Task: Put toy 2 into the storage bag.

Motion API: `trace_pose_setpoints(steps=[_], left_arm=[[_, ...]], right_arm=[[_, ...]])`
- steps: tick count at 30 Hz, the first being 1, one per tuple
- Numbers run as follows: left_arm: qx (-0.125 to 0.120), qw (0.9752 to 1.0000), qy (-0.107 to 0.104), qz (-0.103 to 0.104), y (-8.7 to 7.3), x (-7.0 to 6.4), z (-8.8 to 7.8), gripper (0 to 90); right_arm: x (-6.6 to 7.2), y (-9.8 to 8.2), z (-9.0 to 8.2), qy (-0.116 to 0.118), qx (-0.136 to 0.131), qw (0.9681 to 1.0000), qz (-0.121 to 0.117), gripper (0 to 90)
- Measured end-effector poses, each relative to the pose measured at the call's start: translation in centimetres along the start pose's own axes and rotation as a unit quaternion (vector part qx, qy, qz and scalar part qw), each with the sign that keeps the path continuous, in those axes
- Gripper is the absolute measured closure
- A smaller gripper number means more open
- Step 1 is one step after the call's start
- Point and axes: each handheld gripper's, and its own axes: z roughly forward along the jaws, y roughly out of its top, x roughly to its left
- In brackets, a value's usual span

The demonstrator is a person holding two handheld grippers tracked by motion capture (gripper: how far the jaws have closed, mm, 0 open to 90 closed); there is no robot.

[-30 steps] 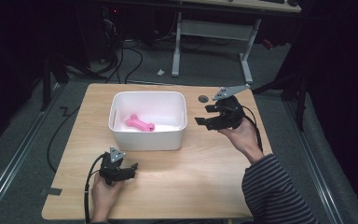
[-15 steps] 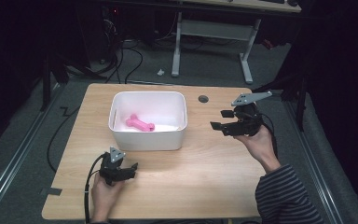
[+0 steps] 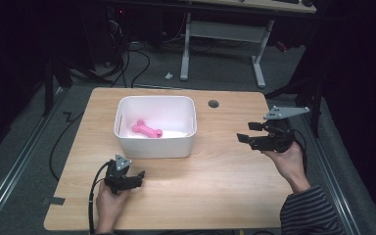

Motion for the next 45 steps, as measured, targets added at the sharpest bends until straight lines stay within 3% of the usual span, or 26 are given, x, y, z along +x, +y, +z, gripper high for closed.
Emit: trace_pose_setpoints(steps=[14, 17, 21, 25, 35, 41, 45], left_arm=[[0.000, 1.0000, -0.001, -0.002, 0.0, 0.0, 0.0, 21.9], [0.000, 1.0000, -0.001, -0.001, 0.0, 0.0, 0.0, 21.9], [0.000, 1.0000, -0.001, -0.002, 0.0, 0.0, 0.0, 21.9], [0.000, 1.0000, -0.001, -0.002, 0.0, 0.0, 0.0, 21.9], [0.000, 1.0000, -0.001, -0.003, 0.0, 0.0, 0.0, 22.0], [-0.001, 1.0000, 0.000, -0.003, 0.0, 0.0, 0.0, 22.0], [0.000, 1.0000, 0.000, -0.002, 0.0, 0.0, 0.0, 22.0]], right_arm=[[-0.6, -4.3, -2.5, -0.019, -0.023, 0.9986, 0.042, 37.7], [-0.5, -4.7, -2.7, -0.030, -0.017, 0.9987, 0.038, 37.7], [-0.2, -5.0, -3.0, -0.023, -0.025, 0.9986, 0.040, 37.7], [-0.1, -5.9, -2.5, -0.028, -0.017, 0.9985, 0.045, 37.7], [0.2, -9.6, -2.6, -0.016, -0.049, 0.9940, 0.097, 37.6], [0.2, -11.4, -1.2, -0.013, -0.041, 0.9924, 0.115, 37.6], [0.2, -11.7, -0.2, -0.014, -0.039, 0.9929, 0.111, 37.6]])
